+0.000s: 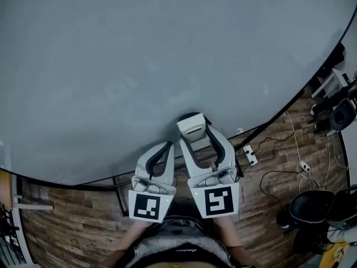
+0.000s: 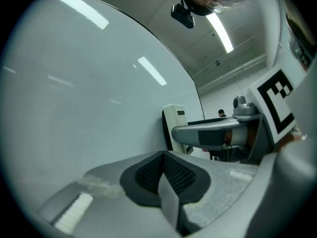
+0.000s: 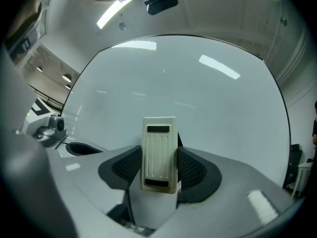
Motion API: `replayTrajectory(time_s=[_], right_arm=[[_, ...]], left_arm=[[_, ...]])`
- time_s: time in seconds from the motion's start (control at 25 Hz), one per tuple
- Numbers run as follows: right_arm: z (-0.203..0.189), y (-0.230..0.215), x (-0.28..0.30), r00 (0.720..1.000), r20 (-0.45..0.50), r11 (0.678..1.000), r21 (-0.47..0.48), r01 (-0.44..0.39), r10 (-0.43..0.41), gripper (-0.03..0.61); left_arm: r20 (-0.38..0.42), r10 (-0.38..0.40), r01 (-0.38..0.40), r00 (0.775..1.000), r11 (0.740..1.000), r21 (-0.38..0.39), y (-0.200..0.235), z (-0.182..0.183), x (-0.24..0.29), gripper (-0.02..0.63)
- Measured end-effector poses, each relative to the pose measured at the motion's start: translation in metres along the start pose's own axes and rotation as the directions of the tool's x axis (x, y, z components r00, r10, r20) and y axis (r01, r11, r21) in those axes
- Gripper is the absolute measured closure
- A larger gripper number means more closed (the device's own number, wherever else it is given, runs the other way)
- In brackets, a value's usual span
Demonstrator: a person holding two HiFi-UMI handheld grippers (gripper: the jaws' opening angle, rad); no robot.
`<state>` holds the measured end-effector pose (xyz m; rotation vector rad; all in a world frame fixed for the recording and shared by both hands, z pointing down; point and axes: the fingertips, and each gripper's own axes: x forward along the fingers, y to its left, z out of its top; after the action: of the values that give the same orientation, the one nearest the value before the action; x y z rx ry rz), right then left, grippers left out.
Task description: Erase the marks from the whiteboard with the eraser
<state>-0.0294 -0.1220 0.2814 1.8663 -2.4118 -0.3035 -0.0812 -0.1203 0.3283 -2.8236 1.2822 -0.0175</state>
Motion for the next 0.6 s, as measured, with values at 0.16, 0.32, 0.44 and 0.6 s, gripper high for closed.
replayTrajectory(time_s=[0.16,0.32,0.44,0.6], right_arm=[[0.0,-0.005,0.008,0.998,-0.011,0.998,-0.014,-0.066,0.066,0.348],[0.001,0.003,0.001,0.991,0.007,0.991,-0.009,-0.134,0.134,0.347],[-0.003,-0.005,0.004,0.988,-0.002,0.988,-0.022,-0.152,0.152,0.347],[-0.006,-0.02,-0.001,0.989,-0.005,0.989,-0.028,-0.147,0.147,0.347]], left_arm=[[0.001,0.055,-0.055,0.999,0.998,-0.014,0.0,0.004,0.009,0.609],[-0.009,0.117,-0.118,0.993,0.993,-0.026,0.0,-0.001,0.004,0.609],[-0.014,0.151,-0.152,0.988,0.988,-0.017,0.003,-0.004,0.011,0.609],[-0.02,0.185,-0.186,0.982,0.983,-0.012,-0.002,-0.004,0.011,0.609]])
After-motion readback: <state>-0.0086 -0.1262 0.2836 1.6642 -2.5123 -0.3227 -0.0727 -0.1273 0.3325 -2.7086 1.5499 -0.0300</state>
